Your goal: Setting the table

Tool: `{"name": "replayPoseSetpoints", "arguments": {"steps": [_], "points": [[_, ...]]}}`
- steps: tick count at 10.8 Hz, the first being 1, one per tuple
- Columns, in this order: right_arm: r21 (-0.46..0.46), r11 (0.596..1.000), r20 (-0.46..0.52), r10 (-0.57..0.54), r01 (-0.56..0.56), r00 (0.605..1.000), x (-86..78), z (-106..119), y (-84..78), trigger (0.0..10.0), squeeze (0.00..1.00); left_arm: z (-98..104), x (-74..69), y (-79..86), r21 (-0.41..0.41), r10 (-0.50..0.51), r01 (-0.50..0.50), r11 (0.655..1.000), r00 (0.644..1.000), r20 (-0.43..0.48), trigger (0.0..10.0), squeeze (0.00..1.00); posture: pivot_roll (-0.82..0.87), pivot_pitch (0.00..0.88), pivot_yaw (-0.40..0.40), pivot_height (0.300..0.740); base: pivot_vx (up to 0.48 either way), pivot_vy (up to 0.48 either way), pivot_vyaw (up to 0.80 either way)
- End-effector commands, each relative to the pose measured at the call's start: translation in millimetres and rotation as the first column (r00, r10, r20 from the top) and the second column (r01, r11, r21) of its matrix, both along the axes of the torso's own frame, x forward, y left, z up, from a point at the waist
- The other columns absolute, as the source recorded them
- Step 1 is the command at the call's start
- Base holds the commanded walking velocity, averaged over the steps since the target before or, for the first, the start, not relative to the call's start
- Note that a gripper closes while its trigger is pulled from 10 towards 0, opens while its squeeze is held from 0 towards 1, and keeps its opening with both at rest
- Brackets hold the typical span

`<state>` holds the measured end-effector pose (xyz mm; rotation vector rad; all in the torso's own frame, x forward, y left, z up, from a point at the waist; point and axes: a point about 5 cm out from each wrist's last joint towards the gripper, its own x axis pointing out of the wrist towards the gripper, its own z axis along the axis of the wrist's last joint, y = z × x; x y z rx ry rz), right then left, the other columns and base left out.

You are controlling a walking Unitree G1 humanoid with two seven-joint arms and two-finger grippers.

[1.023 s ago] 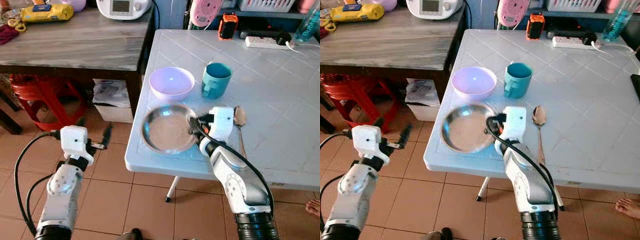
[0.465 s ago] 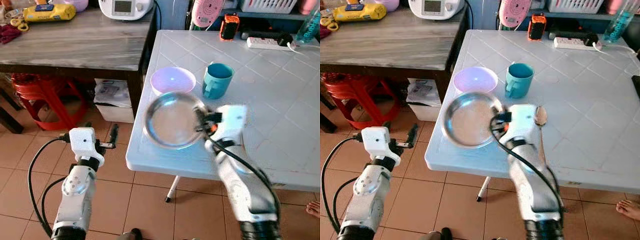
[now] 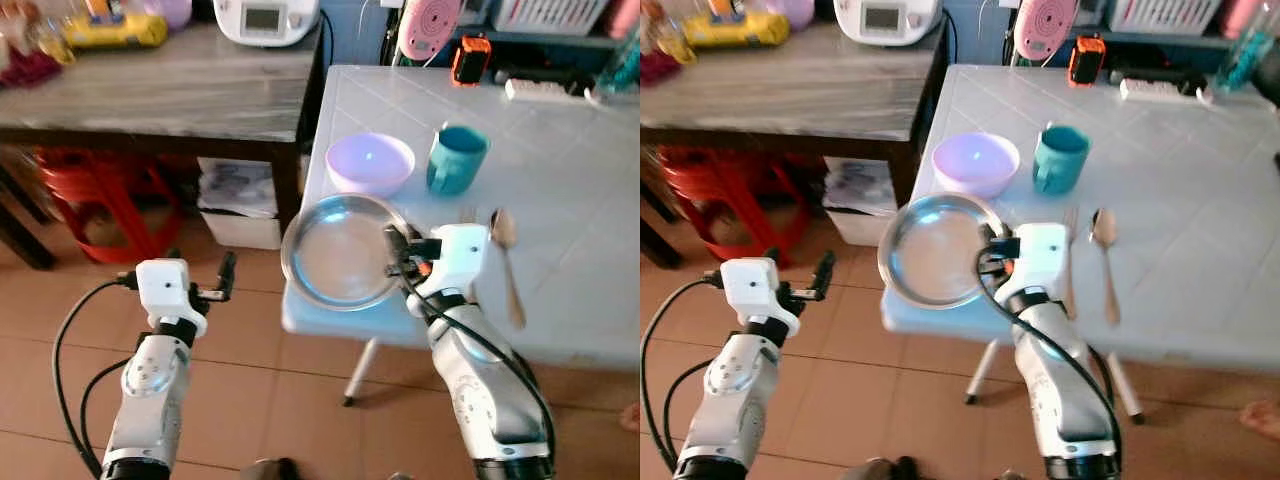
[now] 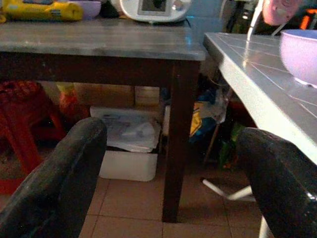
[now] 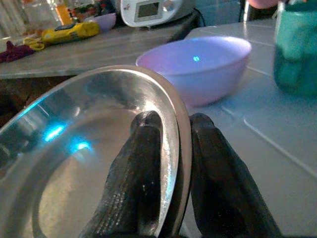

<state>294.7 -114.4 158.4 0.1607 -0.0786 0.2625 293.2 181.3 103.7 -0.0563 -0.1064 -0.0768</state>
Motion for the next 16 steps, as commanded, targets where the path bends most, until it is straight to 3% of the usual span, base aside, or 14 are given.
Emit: {"name": "replayPoseSetpoints", "arguments": {"steps": [1,16], "points": [[0.005,1.0,0.04,-0.013,0.013,0.999,-2.2,8,-4.2,10.0,0.0,2,-0.1,-1.5,0.014,-0.005,0.005,1.0,1.0,0.003,10.0,0.0,-0.03,0.139,0.042,0.74,0.0,0.394,0.0],[-0.007,0.999,0.048,-0.034,0.034,0.998,-1.7,3,-7.9,10.0,0.0,-1,1.6,-13.7,0.01,-0.033,0.033,0.999,0.999,-0.007,10.0,0.0,-0.03,0.134,0.044,0.74,0.0,0.473,0.0]]}}
